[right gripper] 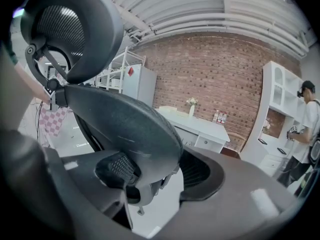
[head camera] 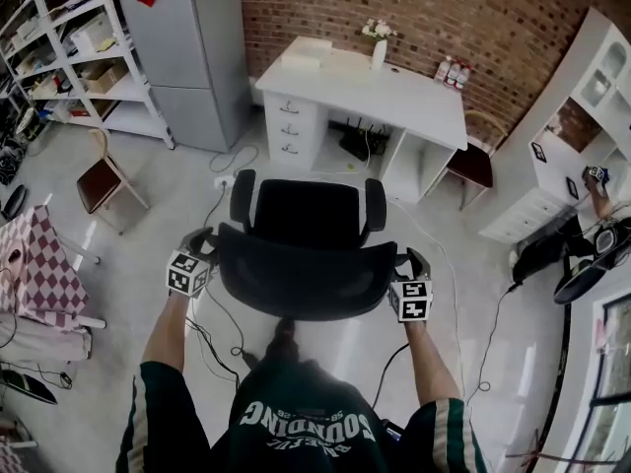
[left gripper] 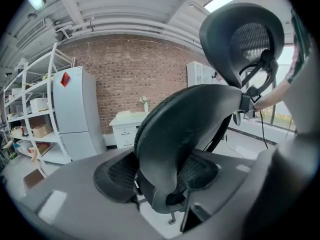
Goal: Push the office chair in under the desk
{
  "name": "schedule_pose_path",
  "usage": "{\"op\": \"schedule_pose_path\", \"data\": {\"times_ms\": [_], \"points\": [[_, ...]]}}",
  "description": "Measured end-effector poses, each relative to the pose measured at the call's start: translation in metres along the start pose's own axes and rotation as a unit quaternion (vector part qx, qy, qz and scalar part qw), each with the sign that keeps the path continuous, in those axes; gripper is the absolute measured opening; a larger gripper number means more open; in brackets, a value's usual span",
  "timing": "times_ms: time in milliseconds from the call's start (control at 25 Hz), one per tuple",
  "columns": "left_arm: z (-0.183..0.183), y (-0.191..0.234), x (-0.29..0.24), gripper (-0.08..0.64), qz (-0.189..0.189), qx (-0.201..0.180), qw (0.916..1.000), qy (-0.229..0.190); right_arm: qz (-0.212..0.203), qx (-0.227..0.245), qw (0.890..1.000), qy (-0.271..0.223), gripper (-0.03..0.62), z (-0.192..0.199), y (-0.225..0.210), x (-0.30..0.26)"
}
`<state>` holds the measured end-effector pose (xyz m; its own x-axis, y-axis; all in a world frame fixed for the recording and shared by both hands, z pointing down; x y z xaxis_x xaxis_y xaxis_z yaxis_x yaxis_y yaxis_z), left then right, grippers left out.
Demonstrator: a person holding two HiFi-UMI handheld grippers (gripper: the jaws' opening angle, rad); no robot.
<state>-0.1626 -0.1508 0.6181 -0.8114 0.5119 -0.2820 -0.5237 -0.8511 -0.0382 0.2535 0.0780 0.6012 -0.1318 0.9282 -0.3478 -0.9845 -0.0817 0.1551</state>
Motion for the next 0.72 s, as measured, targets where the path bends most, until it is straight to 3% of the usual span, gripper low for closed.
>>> {"op": "schedule_pose_path", "data": {"times_ms": [720], "points": [[-0.01, 0.019, -0.049, 0.238, 0.054, -0.014, 0.9984, 0.0, 0.026, -0.008, 1.0, -0.011, 0.258, -0.001, -0.011, -0.013]]}}
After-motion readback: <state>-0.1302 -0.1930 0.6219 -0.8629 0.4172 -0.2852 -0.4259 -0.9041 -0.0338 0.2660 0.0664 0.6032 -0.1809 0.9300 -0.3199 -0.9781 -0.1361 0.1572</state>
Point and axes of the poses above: the fingertips, and each gripper's own axes: x backward along the fingers, y to its left, z out of its underside, the point moved 2 cm from there along x, backward along the fingers, and after that the axes turned 8 degrees about -y, right-handed, at the moved point
